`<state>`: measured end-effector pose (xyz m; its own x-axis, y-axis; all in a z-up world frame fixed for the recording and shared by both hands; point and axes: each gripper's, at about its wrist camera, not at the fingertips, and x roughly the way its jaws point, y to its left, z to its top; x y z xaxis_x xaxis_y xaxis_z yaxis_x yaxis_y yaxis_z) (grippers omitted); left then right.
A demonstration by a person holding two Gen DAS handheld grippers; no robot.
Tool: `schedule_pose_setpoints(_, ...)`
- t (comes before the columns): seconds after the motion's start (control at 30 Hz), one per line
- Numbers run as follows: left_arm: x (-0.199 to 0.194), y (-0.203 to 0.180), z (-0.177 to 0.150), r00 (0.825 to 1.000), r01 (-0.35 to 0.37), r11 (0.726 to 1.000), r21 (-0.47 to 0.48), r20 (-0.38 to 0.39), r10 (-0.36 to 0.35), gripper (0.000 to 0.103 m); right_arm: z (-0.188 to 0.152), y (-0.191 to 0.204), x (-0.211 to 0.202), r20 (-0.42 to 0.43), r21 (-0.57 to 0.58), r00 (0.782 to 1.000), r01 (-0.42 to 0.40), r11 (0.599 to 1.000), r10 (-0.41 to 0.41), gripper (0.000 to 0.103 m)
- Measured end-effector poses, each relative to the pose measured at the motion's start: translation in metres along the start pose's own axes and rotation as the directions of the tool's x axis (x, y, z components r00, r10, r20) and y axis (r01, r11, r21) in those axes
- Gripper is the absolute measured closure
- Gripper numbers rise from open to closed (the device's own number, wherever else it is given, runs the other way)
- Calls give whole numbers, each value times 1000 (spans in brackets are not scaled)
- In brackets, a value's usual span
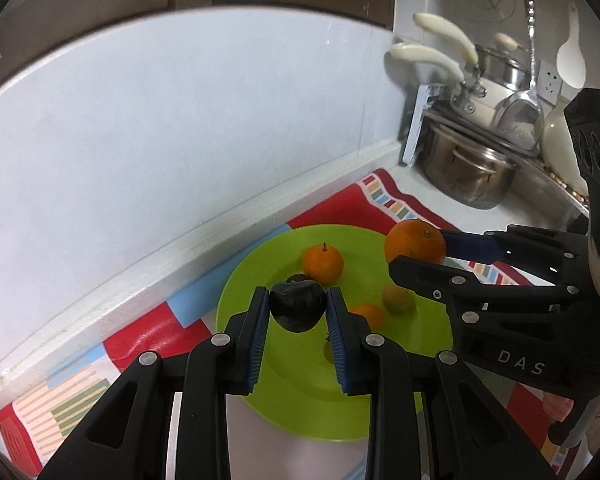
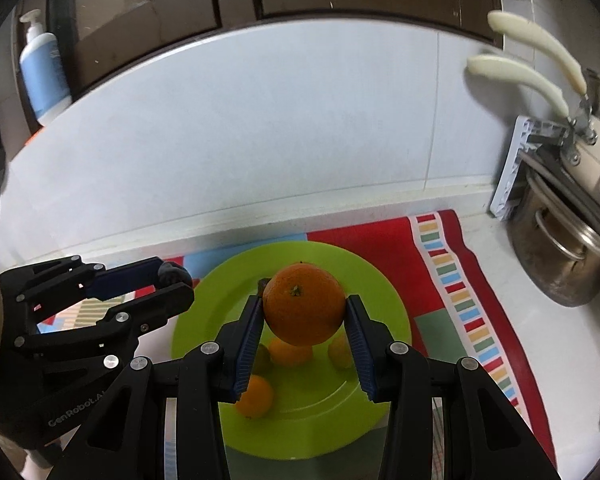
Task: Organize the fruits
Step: 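Carry the plum and the orange onto the green plate, then lower both fruits onto the plate and open both grippers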
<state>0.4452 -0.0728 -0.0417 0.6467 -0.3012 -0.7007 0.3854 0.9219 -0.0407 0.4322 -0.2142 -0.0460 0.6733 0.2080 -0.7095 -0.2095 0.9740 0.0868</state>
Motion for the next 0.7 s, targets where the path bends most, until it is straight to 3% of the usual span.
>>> schedule_pose_setpoints(0.4,46,9,-6,994,15,999,-29,-104,-18,74,-3,-10,44,-75,15,997,13,1000,-12,60)
schedule_pose_setpoints(0.7,65,8,-9,990,18,1000,-22,-138,-21,73,-3,-8,63,-104,15,995,17,1000,-15,60)
